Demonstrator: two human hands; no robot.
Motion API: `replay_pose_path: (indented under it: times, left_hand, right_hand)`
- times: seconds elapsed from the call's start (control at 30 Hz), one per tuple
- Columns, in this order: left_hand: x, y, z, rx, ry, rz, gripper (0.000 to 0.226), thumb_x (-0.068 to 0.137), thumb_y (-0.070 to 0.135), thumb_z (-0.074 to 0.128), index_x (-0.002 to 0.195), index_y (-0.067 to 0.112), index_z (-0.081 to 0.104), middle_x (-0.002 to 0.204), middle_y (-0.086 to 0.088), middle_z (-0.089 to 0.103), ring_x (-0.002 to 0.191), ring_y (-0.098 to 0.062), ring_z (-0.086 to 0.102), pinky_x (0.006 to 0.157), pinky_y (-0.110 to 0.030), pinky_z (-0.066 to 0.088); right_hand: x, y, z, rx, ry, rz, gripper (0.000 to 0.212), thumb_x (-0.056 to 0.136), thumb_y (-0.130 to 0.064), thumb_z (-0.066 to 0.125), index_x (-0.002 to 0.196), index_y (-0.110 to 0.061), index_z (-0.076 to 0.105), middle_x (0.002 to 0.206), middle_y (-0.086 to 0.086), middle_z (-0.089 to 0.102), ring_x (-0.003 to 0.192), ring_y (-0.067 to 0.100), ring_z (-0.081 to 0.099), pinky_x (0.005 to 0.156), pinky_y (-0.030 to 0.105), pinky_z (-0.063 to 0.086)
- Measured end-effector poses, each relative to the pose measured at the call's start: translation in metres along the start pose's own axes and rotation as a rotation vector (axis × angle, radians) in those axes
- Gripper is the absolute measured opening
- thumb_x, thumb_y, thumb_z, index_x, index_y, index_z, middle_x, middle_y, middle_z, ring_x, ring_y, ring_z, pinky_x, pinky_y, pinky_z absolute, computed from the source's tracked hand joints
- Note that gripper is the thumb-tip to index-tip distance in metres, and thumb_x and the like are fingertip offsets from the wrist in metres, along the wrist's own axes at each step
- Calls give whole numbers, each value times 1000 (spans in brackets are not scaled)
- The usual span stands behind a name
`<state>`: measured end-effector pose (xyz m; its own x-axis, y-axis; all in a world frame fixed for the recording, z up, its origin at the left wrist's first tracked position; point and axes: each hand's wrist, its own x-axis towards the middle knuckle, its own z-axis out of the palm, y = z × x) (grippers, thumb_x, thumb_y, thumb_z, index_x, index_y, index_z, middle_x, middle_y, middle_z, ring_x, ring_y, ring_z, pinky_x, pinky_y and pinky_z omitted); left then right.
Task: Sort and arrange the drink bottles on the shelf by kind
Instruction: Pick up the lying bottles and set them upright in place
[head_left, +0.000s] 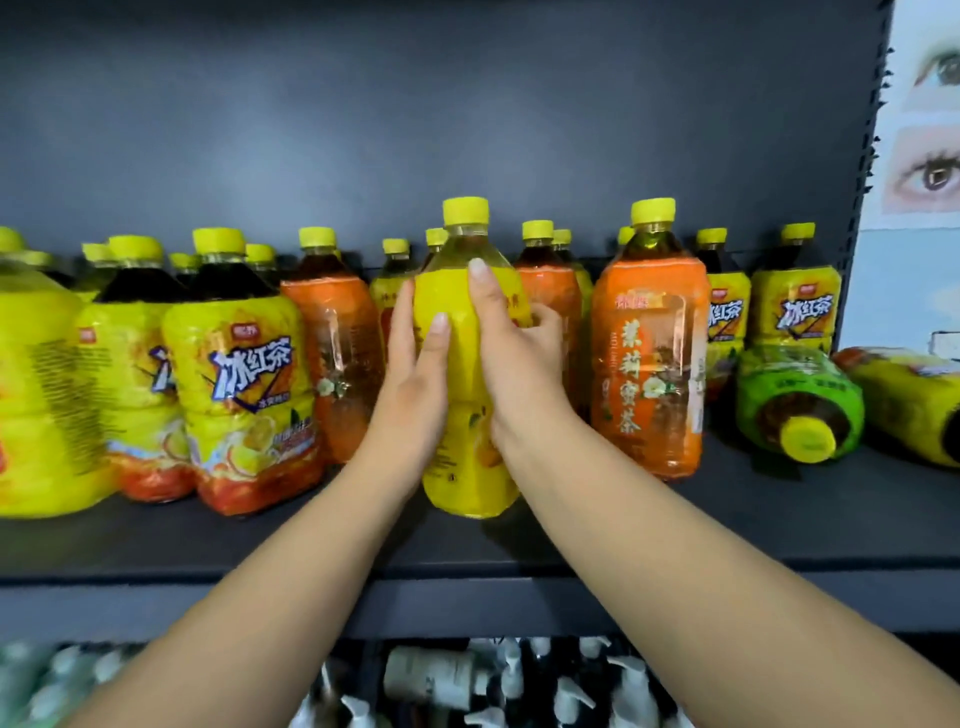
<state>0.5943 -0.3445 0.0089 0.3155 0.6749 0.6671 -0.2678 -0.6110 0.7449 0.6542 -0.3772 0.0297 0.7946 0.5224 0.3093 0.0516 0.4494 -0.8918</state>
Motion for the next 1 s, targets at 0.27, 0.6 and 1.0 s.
replay_pose_path:
  times: [0.27, 0.6, 1.0]
  left_hand:
    - [31, -30, -5, 3, 158, -61, 58, 90, 53, 21, 129, 15, 42, 130, -9, 50, 121, -22, 47, 107, -41, 34]
    - [42, -62, -6, 101, 66, 11, 89, 70, 73, 26, 143, 23, 25, 142, -6, 37, 133, -20, 34, 110, -46, 30]
    - [-1, 2, 18, 336, 219, 422, 34, 90, 37, 35, 119, 27, 49, 118, 19, 45, 115, 3, 39, 100, -7, 23]
  right_hand:
    - [13, 25, 1, -164, -66, -53, 72, 64, -58, 71, 121, -32, 36, 134, 1, 43, 123, 22, 43, 104, 44, 38]
    - [45, 53, 7, -211, -265, 33, 118, 28, -90, 59, 133, -49, 25, 141, -6, 42, 129, 23, 43, 103, 50, 38]
    - [2, -9, -102, -565, -376, -391, 45, 85, -35, 60, 127, -26, 48, 130, -9, 47, 120, 7, 42, 103, 24, 34]
